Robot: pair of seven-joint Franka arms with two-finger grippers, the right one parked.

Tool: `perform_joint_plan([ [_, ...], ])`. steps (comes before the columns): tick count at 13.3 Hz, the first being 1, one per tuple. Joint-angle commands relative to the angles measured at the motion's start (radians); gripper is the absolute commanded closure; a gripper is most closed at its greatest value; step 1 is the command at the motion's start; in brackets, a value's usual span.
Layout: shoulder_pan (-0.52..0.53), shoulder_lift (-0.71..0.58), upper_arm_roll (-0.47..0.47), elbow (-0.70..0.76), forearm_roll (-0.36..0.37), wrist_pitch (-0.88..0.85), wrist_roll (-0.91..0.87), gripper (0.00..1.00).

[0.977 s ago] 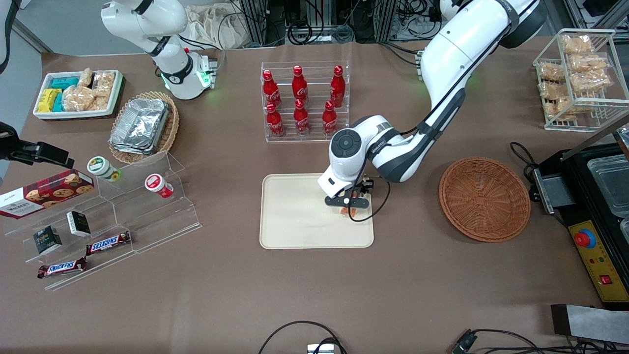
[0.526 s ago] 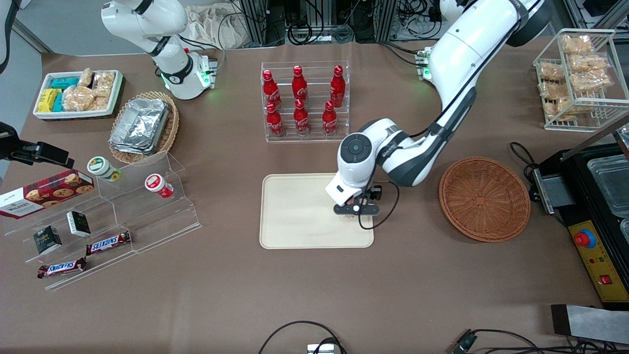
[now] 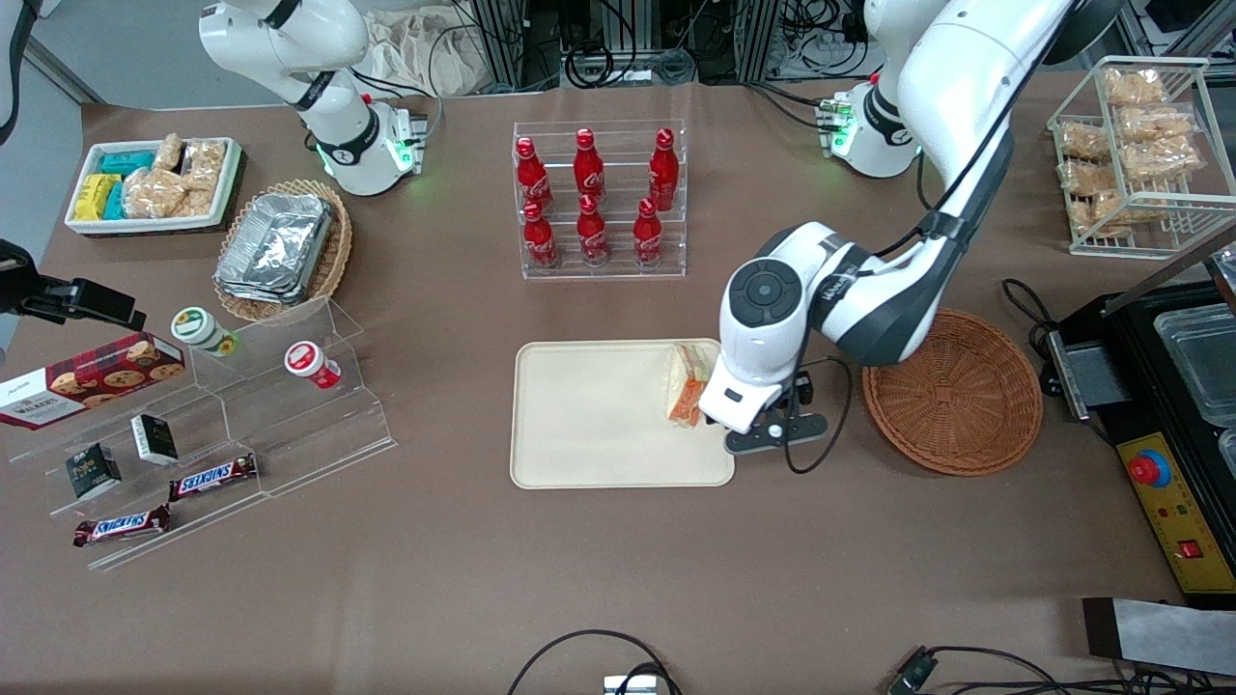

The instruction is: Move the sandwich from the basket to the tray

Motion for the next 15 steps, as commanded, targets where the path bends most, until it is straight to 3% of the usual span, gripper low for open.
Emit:
perform_joint_plan([
  [1, 0.021, -0.004, -0.004, 0.069, -0.013, -0.071, -0.031, 0.0],
  [8, 0.118, -0.067, -0.012, 0.08, -0.045, -0.141, 0.013, 0.0],
  [15, 0.241, -0.185, -0.005, 0.069, -0.179, -0.288, 0.378, 0.0],
])
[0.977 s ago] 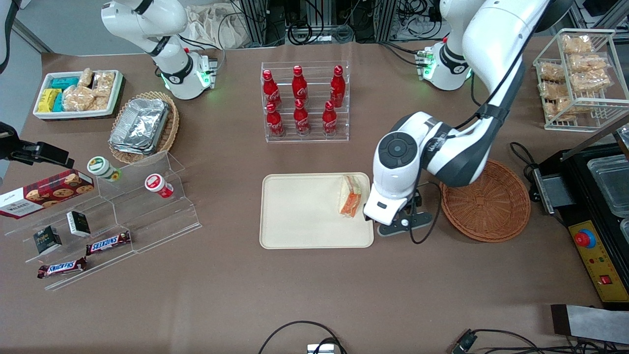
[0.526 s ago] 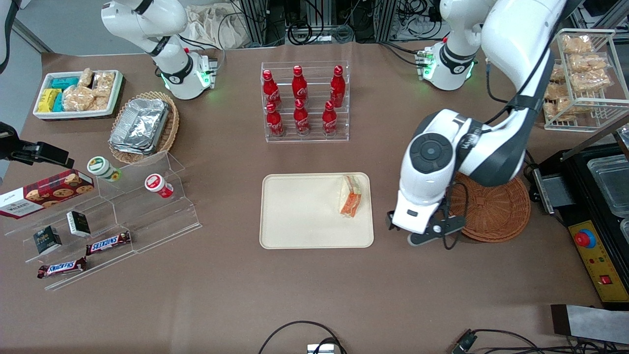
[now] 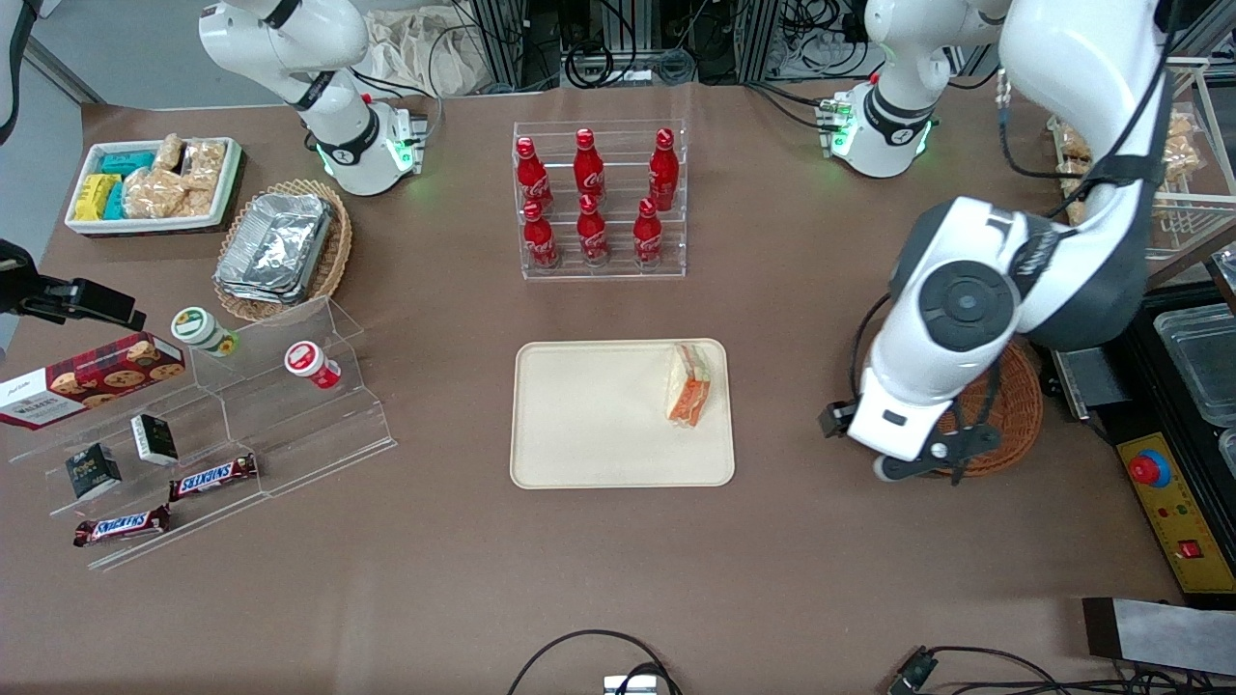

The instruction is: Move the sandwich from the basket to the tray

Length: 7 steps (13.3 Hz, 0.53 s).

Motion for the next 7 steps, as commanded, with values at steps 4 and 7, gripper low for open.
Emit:
perform_joint_plan([
  [4, 0.053, -0.17, 0.106, -0.074, -0.124, -0.105, 0.349, 0.0],
  [7, 0.035, -0.247, 0.237, -0.079, -0.19, -0.186, 0.542, 0.0],
])
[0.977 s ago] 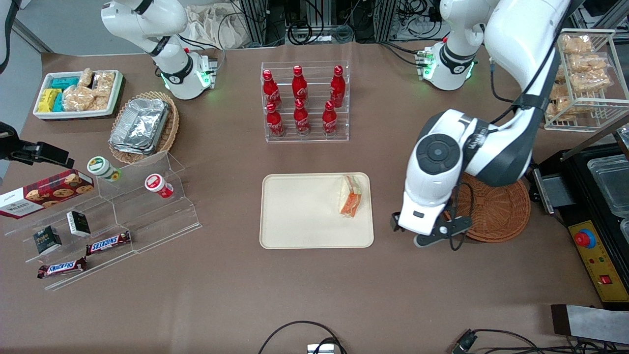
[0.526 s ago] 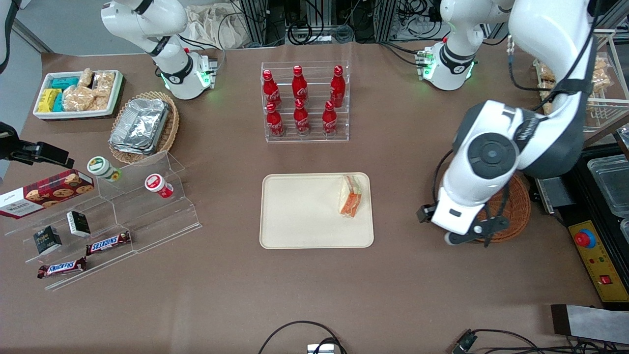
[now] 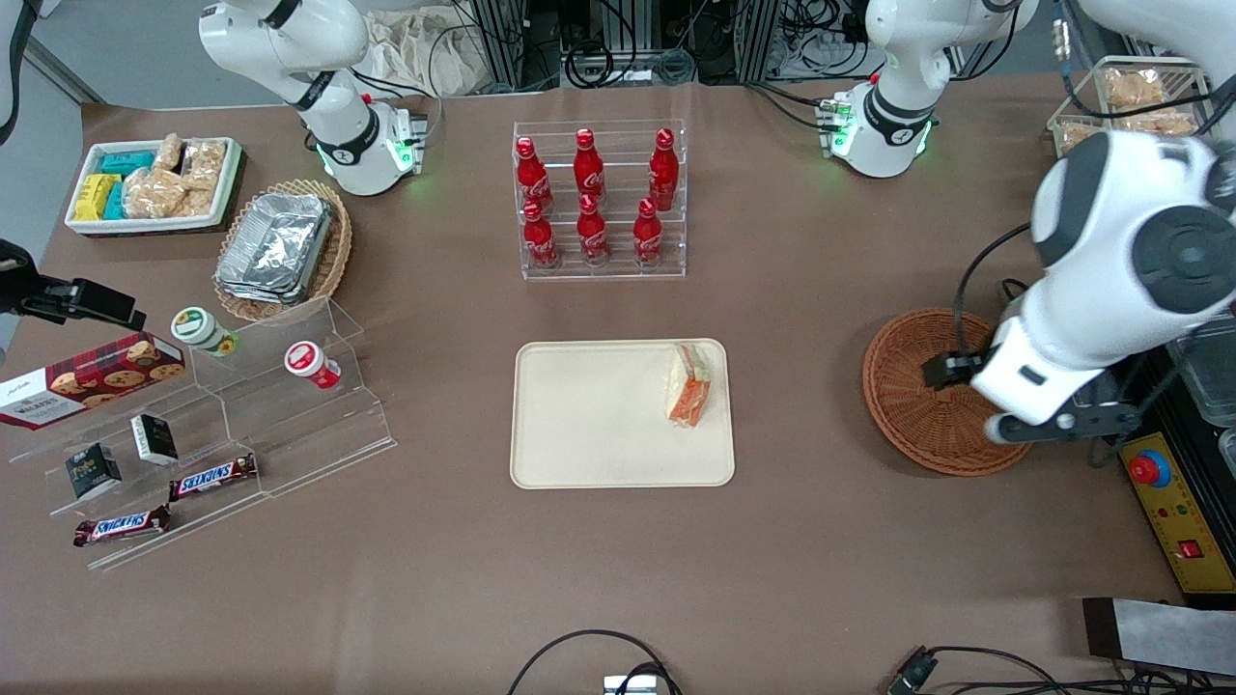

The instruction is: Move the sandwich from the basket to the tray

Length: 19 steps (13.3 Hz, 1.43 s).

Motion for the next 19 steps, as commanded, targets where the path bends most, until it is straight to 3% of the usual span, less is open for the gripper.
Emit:
perform_joint_plan([
  [1, -0.024, -0.108, 0.119, -0.045, -0.059, -0.056, 0.17, 0.0],
  [9, -0.079, -0.255, 0.257, -0.048, -0.091, -0.164, 0.265, 0.0],
  [19, -0.08, -0.354, 0.26, -0.135, -0.125, -0.154, 0.298, 0.0],
])
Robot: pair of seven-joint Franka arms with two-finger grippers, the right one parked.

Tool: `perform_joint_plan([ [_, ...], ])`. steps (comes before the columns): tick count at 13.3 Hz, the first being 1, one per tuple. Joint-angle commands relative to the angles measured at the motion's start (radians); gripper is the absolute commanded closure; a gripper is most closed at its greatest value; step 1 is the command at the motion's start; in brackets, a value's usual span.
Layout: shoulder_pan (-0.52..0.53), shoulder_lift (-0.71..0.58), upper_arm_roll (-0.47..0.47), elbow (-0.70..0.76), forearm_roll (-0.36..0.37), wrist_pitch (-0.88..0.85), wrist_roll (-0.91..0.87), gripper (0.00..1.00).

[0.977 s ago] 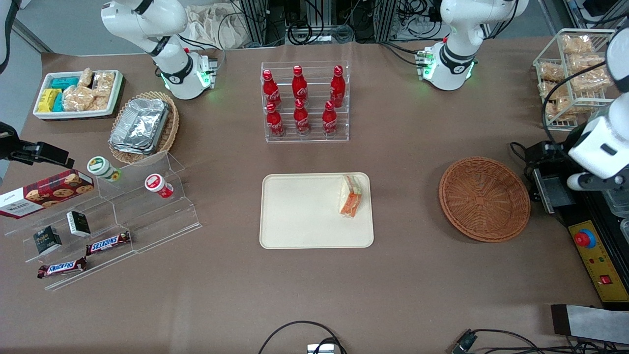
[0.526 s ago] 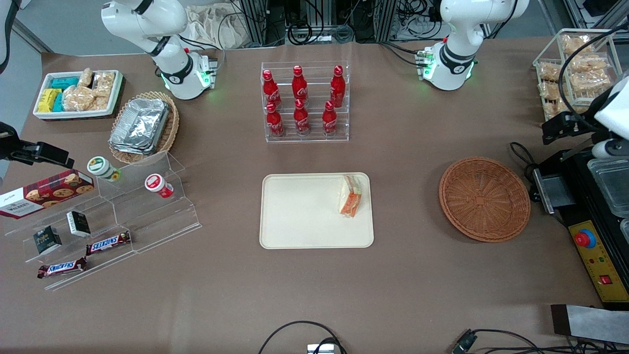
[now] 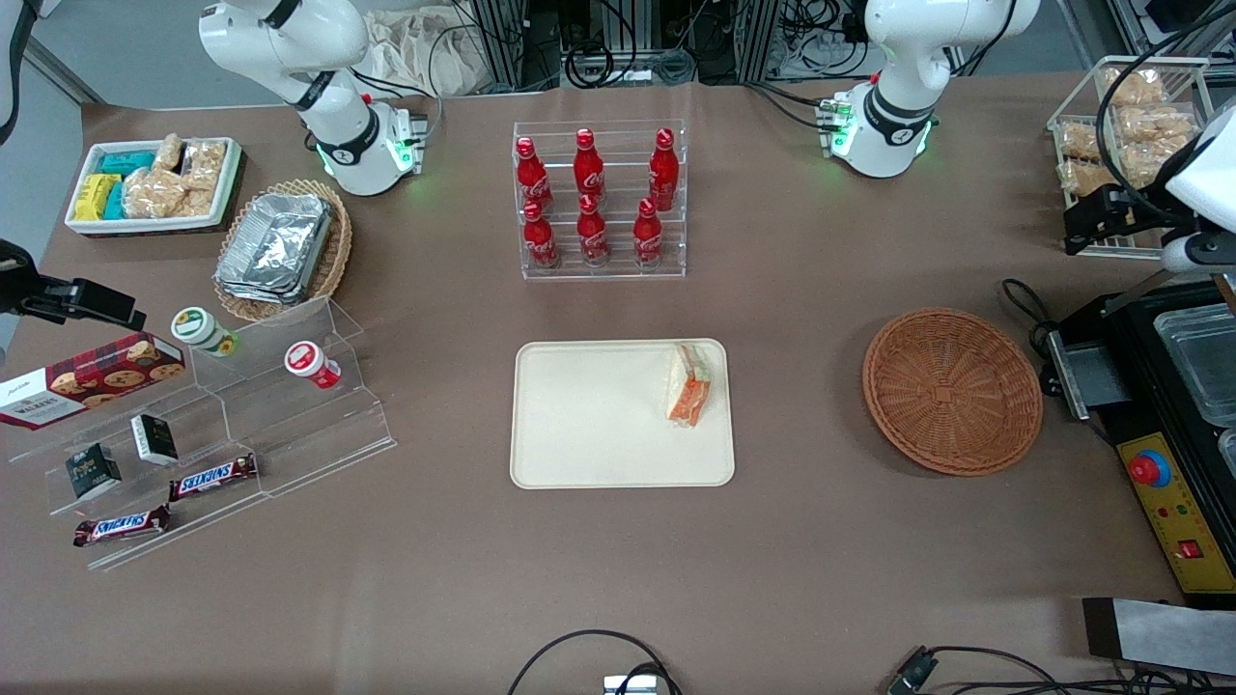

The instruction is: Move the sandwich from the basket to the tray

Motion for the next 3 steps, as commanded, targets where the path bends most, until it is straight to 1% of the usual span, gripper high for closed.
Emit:
perform_joint_plan([
  [1, -0.009, -0.031, 0.015, -0.029, -0.028, 0.007, 0.007, 0.0],
  [3, -0.002, -0.019, 0.013, -0.015, -0.035, -0.005, 0.008, 0.0],
])
